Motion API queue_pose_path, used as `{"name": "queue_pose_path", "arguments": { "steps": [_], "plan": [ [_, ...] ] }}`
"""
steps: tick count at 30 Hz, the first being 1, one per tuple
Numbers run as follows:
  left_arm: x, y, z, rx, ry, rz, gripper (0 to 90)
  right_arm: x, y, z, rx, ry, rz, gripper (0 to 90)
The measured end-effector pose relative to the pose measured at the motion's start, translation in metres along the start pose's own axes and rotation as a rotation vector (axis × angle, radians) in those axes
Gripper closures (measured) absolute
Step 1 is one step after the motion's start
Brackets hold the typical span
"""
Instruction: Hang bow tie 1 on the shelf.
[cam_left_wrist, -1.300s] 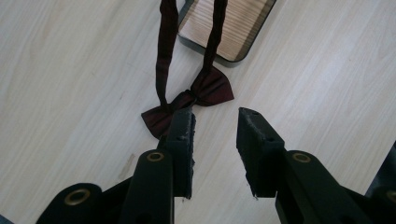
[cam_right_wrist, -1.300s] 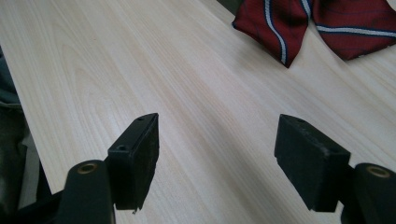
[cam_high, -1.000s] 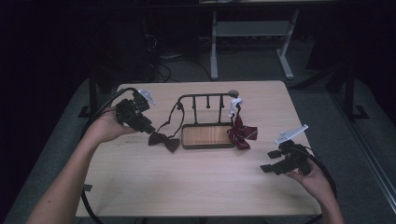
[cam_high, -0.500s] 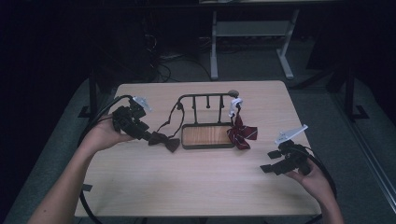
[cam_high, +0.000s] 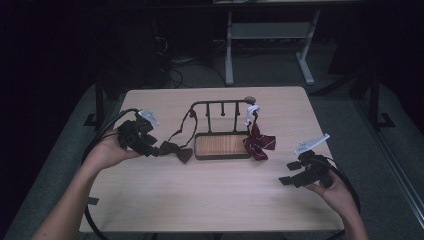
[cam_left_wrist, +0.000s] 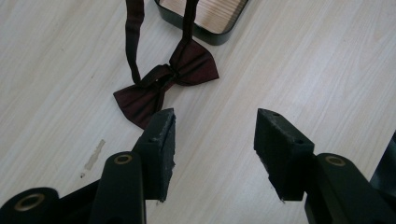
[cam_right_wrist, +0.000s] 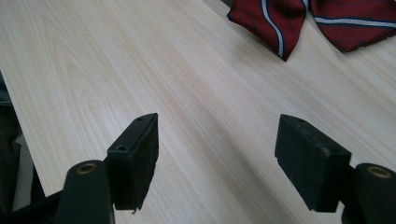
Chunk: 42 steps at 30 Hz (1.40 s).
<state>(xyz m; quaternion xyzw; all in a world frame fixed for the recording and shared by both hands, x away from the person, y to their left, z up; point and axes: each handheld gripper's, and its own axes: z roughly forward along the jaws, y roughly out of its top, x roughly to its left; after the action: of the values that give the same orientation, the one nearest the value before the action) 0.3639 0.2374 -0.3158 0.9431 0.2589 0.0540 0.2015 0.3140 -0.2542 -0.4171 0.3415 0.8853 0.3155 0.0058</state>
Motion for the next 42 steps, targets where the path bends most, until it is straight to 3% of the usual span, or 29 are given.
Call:
{"name": "queue_pose_path", "arguments": {
  "steps": [16, 42],
  "plan": [
    [-0.006, -0.012, 0.009, -0.021, -0.001, -0.004, 38.9, 0.000, -0.001, 0.001, 0.006, 0.000, 0.004, 30.0],
    [-0.014, -0.037, 0.031, -0.061, 0.001, -0.027, 33.6, 0.000, -0.003, 0.003, 0.013, 0.000, 0.010, 30.0]
  ]
}}
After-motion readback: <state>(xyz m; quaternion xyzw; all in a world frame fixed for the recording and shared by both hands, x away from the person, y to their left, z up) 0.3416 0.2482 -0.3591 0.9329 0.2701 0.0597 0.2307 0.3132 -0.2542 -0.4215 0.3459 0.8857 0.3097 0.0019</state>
